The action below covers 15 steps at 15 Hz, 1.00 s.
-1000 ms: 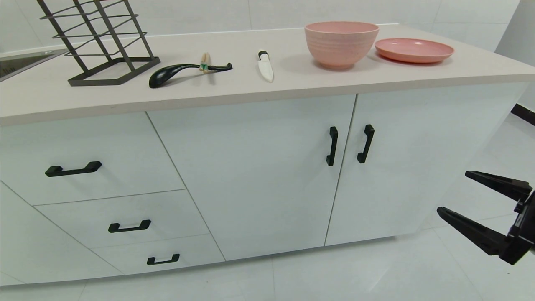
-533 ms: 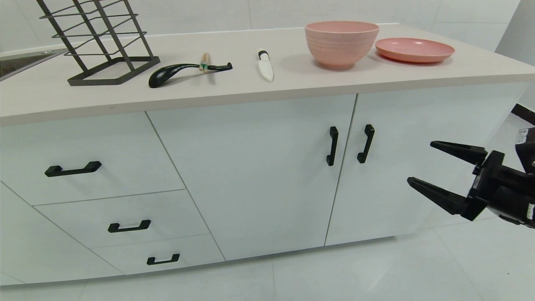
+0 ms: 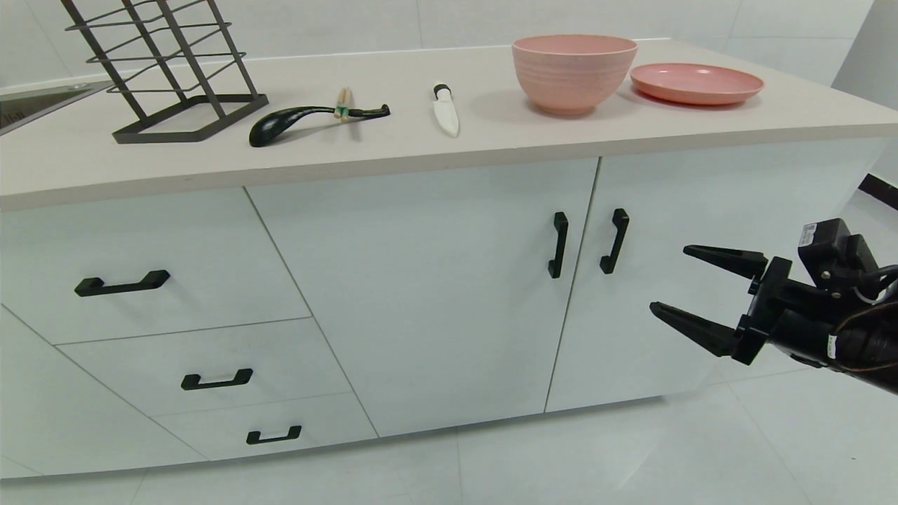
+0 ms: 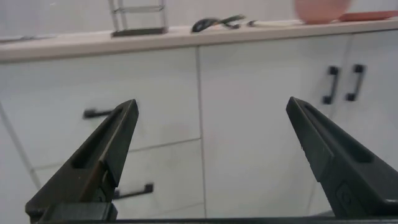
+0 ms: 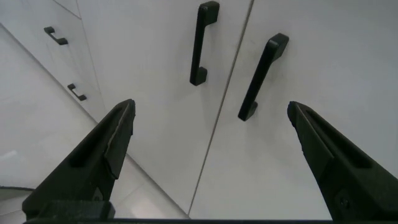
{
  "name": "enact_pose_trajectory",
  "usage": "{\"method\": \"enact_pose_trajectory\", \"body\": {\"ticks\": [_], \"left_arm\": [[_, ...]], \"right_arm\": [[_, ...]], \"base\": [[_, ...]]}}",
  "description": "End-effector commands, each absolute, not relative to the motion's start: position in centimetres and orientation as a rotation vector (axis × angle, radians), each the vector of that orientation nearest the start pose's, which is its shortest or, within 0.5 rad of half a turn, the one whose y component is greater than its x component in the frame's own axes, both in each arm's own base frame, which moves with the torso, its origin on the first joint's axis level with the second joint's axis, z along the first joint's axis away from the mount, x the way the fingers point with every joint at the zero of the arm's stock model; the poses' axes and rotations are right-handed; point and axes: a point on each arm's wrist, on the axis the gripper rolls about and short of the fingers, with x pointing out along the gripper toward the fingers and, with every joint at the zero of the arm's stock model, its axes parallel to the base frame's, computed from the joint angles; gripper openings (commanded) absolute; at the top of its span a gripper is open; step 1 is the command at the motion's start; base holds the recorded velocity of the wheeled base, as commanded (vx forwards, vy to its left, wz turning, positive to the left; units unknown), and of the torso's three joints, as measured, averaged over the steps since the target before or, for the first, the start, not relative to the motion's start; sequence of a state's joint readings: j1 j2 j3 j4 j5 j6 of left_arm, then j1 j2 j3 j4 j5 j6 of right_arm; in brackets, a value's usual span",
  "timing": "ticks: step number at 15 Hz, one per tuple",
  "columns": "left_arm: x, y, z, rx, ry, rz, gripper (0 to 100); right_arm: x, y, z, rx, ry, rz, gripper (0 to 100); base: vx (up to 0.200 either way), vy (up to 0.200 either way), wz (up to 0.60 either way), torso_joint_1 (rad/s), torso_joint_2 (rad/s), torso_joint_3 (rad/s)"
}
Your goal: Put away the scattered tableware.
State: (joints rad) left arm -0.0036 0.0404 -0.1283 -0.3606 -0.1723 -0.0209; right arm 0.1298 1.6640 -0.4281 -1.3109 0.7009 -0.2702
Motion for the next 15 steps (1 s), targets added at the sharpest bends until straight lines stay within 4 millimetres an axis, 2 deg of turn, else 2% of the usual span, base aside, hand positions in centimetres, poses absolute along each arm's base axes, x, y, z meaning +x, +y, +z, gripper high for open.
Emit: {"method": "enact_pose_trajectory", "body": {"ticks": [1, 2, 4, 5, 8, 10, 12, 14, 15], "left_arm": [[-3.1, -0.6, 21.8, 0.030, -0.416, -0.388, 100], [-2.2, -0.7, 23.1, 0.036, -0.390, -0.458, 100], [-0.6, -1.1, 24.0, 0.049, -0.331, -0.583, 100], [1.8, -1.5, 24.4, 0.061, -0.241, -0.748, 100], [5.6, -2.3, 25.4, 0.126, -0.195, -1.021, 100], [8.4, -2.7, 25.4, 0.191, -0.206, -1.117, 100], [9.3, -3.3, 25.2, 0.196, -0.199, -1.183, 100], [11.2, -5.3, 24.9, 0.160, -0.145, -1.285, 100], [12.6, -7.0, 24.9, 0.144, -0.110, -1.331, 100]], "right_arm": [[24.2, 4.6, 15.3, -0.260, -0.133, 0.822, 100], [24.0, 4.5, 15.8, -0.266, -0.149, 0.815, 100], [23.8, 4.4, 16.1, -0.270, -0.163, 0.813, 100], [23.7, 4.4, 16.1, -0.269, -0.161, 0.814, 100], [23.5, 4.4, 16.2, -0.272, -0.168, 0.811, 100], [23.3, 4.3, 16.3, -0.272, -0.168, 0.811, 100], [23.1, 4.3, 16.5, -0.274, -0.178, 0.811, 100], [22.7, 4.7, 16.6, -0.274, -0.183, 0.829, 100], [22.7, 5.0, 16.6, -0.275, -0.188, 0.842, 100]], "base": [[0.000, 0.000, 0.00, 0.000, 0.00, 0.000], [0.000, 0.000, 0.00, 0.000, 0.00, 0.000], [0.000, 0.000, 0.00, 0.000, 0.00, 0.000], [0.000, 0.000, 0.00, 0.000, 0.00, 0.000], [0.000, 0.000, 0.00, 0.000, 0.00, 0.000], [0.000, 0.000, 0.00, 0.000, 0.00, 0.000], [0.000, 0.000, 0.00, 0.000, 0.00, 0.000], [0.000, 0.000, 0.00, 0.000, 0.00, 0.000], [0.000, 0.000, 0.00, 0.000, 0.00, 0.000]]}}
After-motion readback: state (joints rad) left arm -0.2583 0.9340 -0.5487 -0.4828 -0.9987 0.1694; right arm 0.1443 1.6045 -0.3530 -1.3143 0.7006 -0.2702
